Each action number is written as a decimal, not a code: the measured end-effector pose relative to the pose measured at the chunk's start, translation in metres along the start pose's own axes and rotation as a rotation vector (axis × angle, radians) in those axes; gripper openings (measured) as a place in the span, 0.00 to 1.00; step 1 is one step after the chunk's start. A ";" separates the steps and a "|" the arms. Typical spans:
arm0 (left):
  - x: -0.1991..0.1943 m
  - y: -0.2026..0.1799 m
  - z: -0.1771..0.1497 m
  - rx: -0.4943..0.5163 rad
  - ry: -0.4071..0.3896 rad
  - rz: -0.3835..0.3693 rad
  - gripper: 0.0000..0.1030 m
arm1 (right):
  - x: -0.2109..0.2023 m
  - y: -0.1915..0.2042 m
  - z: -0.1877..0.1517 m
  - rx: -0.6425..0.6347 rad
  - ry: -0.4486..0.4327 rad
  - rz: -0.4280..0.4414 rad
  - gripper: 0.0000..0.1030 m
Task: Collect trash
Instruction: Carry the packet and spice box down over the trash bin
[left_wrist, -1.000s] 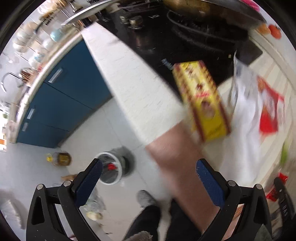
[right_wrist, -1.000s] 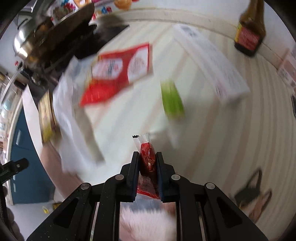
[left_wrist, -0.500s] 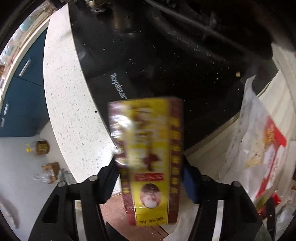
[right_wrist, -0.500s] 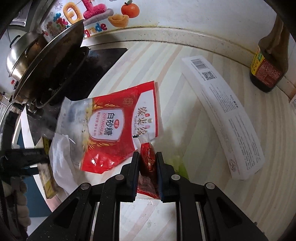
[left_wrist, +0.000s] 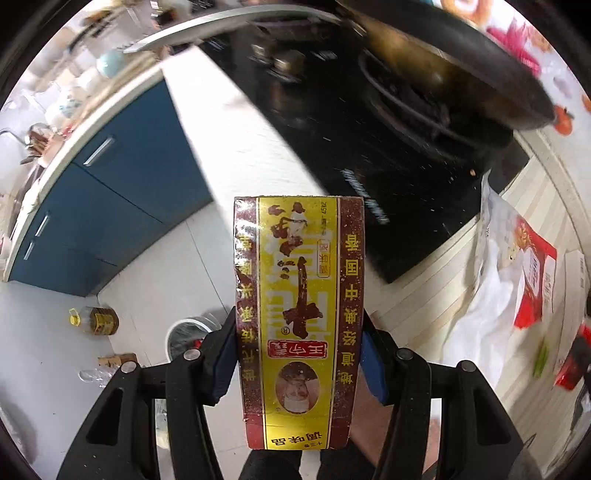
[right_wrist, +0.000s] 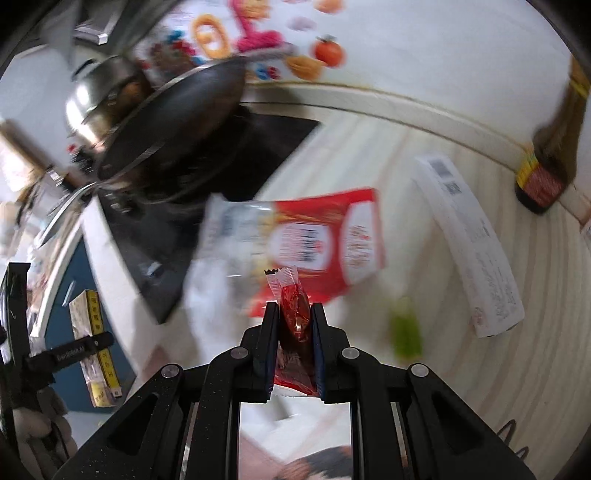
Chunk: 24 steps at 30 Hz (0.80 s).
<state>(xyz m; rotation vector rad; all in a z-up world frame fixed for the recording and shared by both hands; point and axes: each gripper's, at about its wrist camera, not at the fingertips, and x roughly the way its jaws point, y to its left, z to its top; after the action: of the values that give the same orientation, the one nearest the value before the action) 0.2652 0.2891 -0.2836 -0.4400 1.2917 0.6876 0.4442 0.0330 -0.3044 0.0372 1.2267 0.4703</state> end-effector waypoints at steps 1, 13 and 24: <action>-0.007 0.014 -0.006 -0.006 -0.012 -0.005 0.53 | -0.004 0.011 -0.001 -0.013 -0.001 0.016 0.17; -0.018 0.202 -0.095 -0.239 -0.027 0.056 0.53 | 0.021 0.203 -0.105 -0.288 0.197 0.234 0.17; 0.145 0.363 -0.198 -0.572 0.210 0.046 0.53 | 0.175 0.347 -0.291 -0.557 0.515 0.279 0.17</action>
<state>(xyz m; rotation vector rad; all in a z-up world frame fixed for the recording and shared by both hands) -0.1074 0.4556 -0.4432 -0.9689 1.2917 1.0757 0.1101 0.3455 -0.4666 -0.4149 1.5582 1.1017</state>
